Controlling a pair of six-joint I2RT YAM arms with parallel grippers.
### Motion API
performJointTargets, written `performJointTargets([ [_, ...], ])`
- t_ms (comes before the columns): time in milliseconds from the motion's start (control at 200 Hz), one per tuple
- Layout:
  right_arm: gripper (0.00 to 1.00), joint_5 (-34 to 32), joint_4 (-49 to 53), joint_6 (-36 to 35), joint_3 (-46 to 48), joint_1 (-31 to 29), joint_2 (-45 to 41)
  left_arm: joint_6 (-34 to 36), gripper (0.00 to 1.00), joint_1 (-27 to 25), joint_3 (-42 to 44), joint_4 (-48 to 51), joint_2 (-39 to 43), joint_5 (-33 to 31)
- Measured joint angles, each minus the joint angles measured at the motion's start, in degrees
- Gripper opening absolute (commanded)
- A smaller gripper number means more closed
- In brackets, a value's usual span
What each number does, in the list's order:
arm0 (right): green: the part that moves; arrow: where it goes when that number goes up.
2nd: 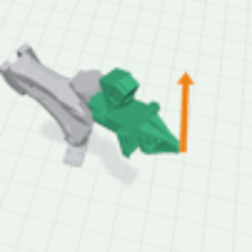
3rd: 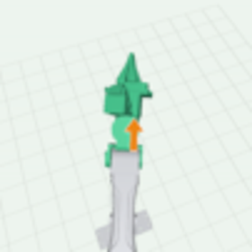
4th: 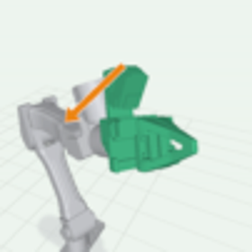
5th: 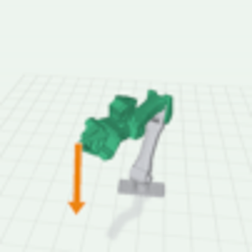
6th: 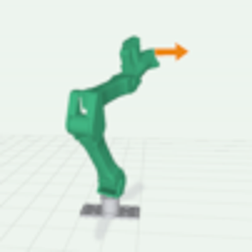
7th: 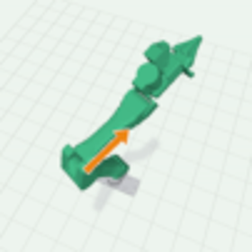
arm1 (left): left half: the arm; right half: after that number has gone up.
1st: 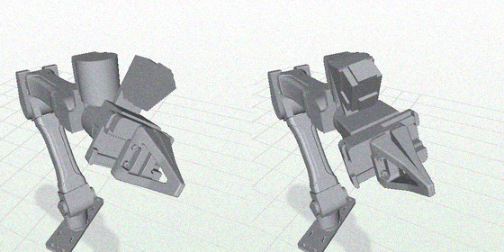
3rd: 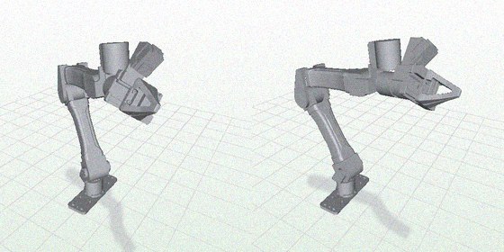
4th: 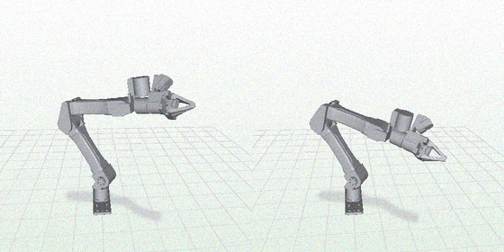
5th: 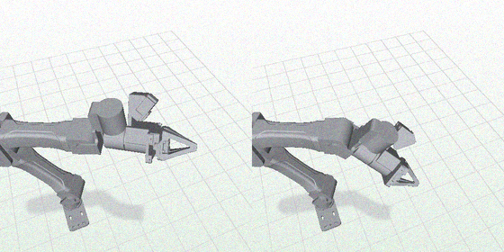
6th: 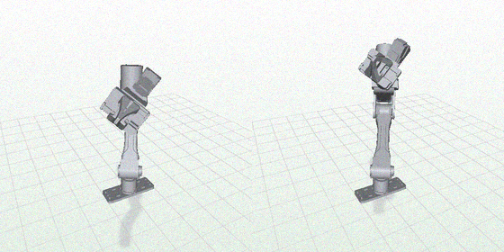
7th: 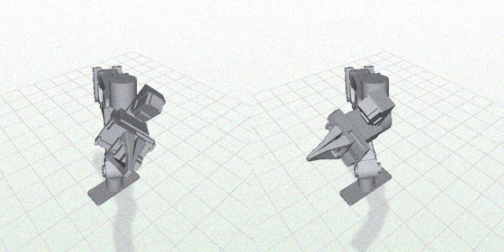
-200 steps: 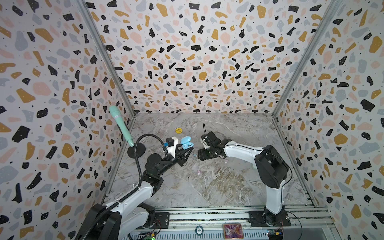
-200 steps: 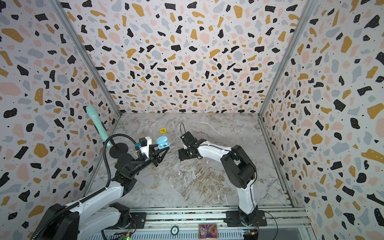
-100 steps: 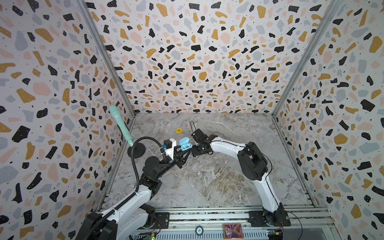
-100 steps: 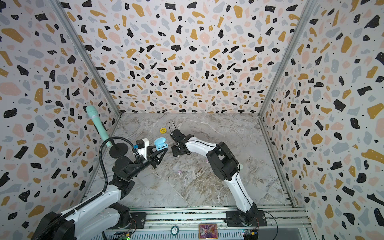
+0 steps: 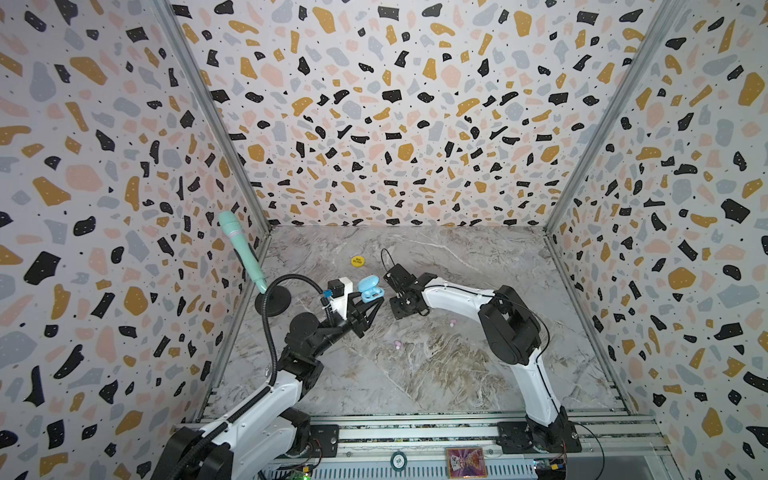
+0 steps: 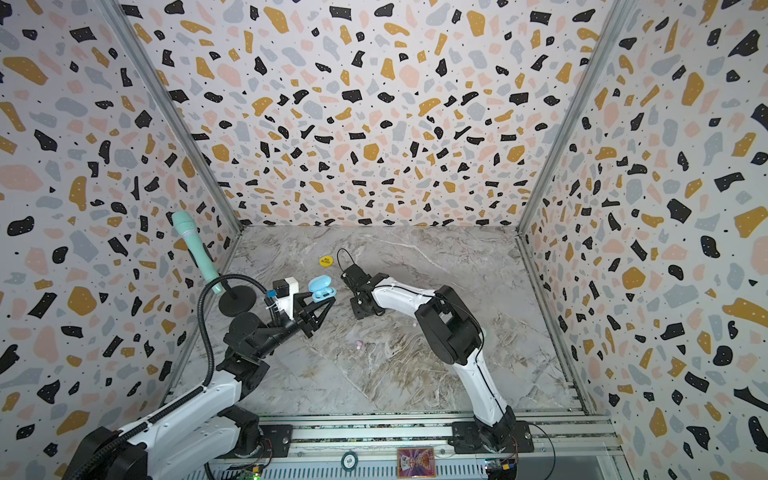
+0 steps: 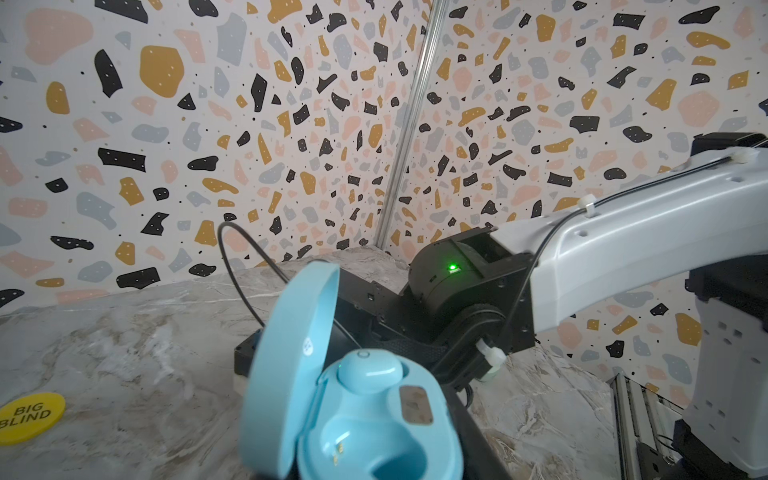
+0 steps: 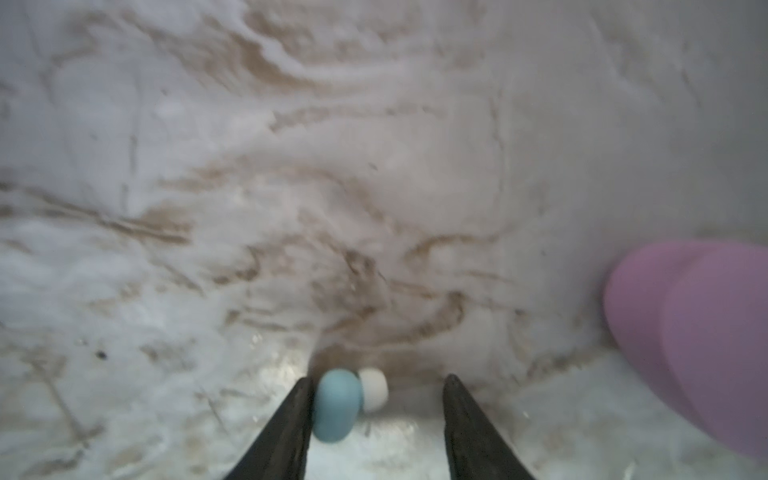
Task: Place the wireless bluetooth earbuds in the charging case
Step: 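Open the right gripper and move it toward the other earbud on the table, then position the open right gripper above the light-blue earbud on the table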
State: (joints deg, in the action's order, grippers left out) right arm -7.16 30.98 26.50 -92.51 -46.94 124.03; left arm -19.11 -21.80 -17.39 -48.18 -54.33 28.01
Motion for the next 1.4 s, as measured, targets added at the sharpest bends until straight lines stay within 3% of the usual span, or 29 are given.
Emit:
performJointTargets([
  [295,0.54,0.3,0.5,0.5,9.7,1.0,-6.9,0.0,0.11,0.0,0.0,0.7,0.0,0.2],
  [651,0.56,7.8,-3.6,0.7,9.5,3.7,-6.9,0.0,0.11,0.0,0.0,1.1,0.3,0.4],
  [886,0.60,9.0,-4.2,0.4,3.4,4.3,-3.9,0.1,0.11,0.0,0.0,1.8,0.7,0.4],
  [1046,0.60,7.5,-3.4,-0.2,-1.0,3.6,-0.5,0.1,0.12,0.0,0.0,1.9,0.7,0.5],
  [1402,0.47,-2.4,1.4,0.0,-3.8,1.2,2.3,0.1,0.12,0.0,0.0,2.0,1.4,0.9],
])
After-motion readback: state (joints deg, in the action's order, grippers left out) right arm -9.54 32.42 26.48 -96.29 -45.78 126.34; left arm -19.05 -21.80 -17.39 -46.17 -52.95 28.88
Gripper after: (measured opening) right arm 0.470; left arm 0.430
